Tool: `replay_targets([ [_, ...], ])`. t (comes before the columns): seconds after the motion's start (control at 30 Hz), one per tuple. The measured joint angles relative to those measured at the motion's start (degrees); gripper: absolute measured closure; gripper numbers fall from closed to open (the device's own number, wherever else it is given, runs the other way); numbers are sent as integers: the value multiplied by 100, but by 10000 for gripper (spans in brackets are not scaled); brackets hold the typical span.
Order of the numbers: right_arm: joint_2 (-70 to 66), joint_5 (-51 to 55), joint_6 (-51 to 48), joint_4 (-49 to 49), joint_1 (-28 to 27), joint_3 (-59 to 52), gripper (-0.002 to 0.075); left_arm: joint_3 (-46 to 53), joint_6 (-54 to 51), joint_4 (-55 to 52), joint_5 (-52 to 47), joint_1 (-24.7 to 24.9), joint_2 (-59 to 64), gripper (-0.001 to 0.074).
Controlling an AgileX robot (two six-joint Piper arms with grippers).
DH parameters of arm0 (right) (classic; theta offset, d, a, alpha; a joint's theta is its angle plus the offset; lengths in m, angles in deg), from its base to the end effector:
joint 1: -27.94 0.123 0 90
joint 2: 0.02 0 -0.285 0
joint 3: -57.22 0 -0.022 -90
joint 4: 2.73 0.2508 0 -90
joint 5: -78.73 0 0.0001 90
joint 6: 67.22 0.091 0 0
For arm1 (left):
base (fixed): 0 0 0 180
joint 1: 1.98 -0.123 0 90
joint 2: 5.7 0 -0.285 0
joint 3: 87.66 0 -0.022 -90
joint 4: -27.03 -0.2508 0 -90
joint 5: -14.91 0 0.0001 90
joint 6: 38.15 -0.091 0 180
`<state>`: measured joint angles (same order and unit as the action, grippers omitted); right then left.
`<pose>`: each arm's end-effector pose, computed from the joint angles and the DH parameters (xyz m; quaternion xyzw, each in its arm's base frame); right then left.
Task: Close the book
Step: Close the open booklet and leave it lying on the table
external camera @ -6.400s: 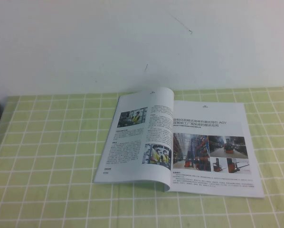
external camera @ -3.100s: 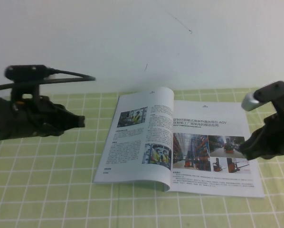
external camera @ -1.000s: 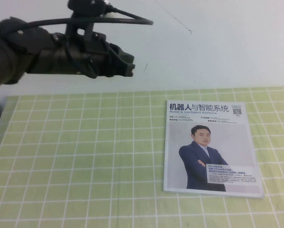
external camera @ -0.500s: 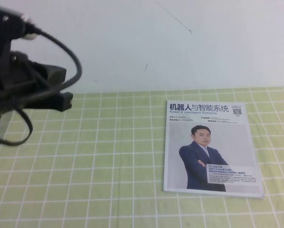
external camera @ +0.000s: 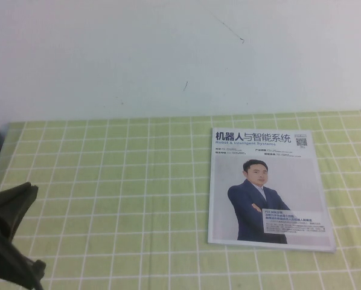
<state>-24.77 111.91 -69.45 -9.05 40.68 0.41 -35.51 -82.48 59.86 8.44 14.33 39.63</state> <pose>0.0681 0.0098 0.2630 -0.1319 0.8308 -0.0008 0.5407 0.1325 -0.0446 0.2945 0.2075 0.7540 -0.0491 0.6213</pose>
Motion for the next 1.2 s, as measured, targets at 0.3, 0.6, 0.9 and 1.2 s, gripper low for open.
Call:
replay_targets([
  [0.3, 133, 244, -10, 549, 0, -33, 729, 645, -84, 91, -111, 0, -638, 738],
  [0.6, 133, 458, -10, 558, 0, -33, 729, 657, -100, 104, -232, 0, -651, 738],
  [0.9, 133, 462, -19, 572, 0, -33, 729, 679, -100, 104, -254, 0, -651, 738],
  [1.2, 137, 475, -23, 599, 0, -33, 729, 836, -100, 97, -10, -110, -1033, 738],
])
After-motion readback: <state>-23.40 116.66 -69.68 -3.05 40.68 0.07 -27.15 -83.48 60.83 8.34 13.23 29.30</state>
